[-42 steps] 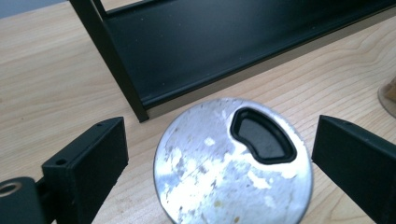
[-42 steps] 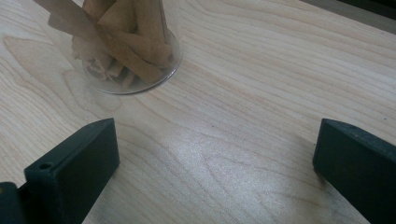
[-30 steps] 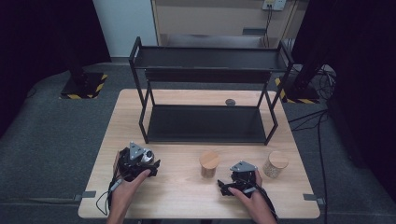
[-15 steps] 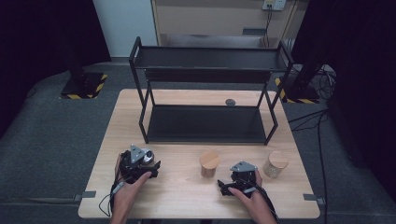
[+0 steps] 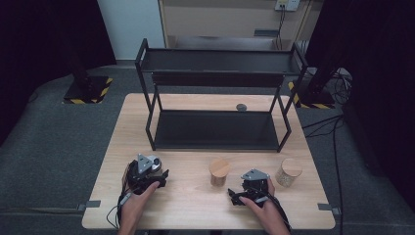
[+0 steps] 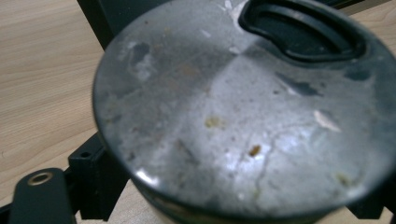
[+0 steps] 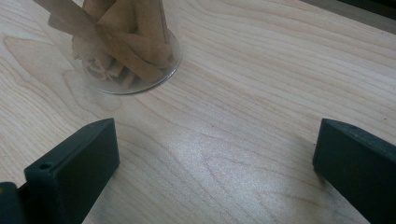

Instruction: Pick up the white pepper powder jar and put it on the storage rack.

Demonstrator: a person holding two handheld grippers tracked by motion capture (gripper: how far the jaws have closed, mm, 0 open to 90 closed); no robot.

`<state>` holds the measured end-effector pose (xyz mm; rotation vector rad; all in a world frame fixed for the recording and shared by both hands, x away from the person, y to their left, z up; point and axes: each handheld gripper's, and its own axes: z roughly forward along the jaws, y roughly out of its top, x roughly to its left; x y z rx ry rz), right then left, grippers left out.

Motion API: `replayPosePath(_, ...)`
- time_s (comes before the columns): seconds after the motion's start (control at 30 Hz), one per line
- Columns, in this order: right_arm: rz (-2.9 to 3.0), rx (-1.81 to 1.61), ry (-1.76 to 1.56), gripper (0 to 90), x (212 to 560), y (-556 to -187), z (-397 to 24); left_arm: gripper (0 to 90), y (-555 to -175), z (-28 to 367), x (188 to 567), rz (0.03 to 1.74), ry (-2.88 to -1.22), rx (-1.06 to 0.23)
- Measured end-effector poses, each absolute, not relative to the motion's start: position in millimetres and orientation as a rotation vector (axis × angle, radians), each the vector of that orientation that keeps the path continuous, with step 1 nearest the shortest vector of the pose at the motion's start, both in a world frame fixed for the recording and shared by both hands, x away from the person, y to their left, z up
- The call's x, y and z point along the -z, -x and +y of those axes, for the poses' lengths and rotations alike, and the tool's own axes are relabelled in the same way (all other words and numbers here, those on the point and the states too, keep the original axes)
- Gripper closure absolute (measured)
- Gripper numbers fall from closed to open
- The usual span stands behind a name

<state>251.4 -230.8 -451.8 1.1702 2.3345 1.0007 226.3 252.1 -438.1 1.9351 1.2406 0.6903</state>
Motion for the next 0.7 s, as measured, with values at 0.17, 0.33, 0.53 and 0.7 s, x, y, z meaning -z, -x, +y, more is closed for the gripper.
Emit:
replayPosePath(0.17, 2.334, -1.001, -1.171, 0.4, 451.8, -251.4, -230.8, 19.4, -223.5, 253.6, 442.0, 1.228, -1.919, -0.691)
replayPosePath(0.33, 2.334, -1.001, -1.171, 0.3, 451.8, -251.4, -230.8, 27.3, -220.5, 254.5, 446.5, 1.232, -1.898, -0.700)
replayPosePath(0.53, 2.334, -1.001, -1.170, 0.3, 451.8, -251.4, -230.8, 28.2, -219.5, 255.2, 446.8, 1.225, -1.896, -0.703)
replayPosePath(0.7, 2.334, -1.001, -1.171, 0.3, 451.8, -251.4, -230.8, 28.4, -217.1, 252.7, 441.8, 1.202, -1.910, -0.709)
